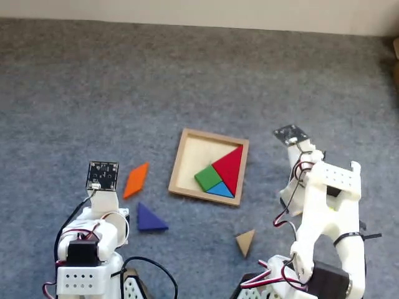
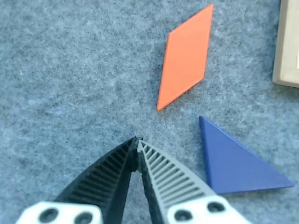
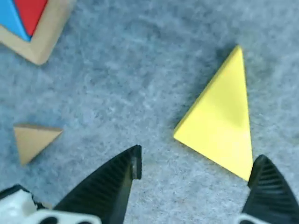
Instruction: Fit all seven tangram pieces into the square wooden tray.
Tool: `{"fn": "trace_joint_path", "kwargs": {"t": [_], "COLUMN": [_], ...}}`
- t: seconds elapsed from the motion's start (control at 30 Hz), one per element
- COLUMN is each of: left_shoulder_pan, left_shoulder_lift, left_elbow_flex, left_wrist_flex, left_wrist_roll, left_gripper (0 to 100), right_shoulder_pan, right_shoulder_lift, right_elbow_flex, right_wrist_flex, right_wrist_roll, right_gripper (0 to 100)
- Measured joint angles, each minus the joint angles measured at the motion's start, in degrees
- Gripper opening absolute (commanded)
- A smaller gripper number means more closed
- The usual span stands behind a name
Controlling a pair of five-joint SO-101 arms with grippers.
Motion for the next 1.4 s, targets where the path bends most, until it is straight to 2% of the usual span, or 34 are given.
{"fn": "trace_joint_path", "kwargs": {"t": [0.13, 0.3, 0.5, 0.73, 1.0, 1.4], "left_shoulder_pan": [0.0, 0.0, 0.0, 0.0, 0.0, 0.0], "left_shoulder_lift": [0.0, 0.0, 0.0, 0.0, 0.0, 0.0], "left_elbow_flex": [0.0, 0.0, 0.0, 0.0, 0.0, 0.0], "left_wrist_flex": [0.0, 0.0, 0.0, 0.0, 0.0, 0.0], "left_wrist_roll": [0.0, 0.0, 0.0, 0.0, 0.0, 0.0], "left_gripper": [1, 1, 1, 1, 1, 1], "right_shoulder_pan": [0.35, 4.4, 9.32, 10.2, 10.37, 6.07], "right_shoulder_lift": [0.0, 0.0, 0.0, 0.0, 0.0, -0.18], "right_elbow_flex": [0.0, 0.0, 0.0, 3.6, 10.2, 13.8], "right_wrist_flex": [0.0, 0.0, -0.09, -7.82, -17.93, -18.73], "right_wrist_roll": [6.33, 14.77, 20.84, 27.16, 28.4, 28.31], "right_gripper": [35.4, 35.4, 35.4, 35.4, 35.4, 35.4]}}
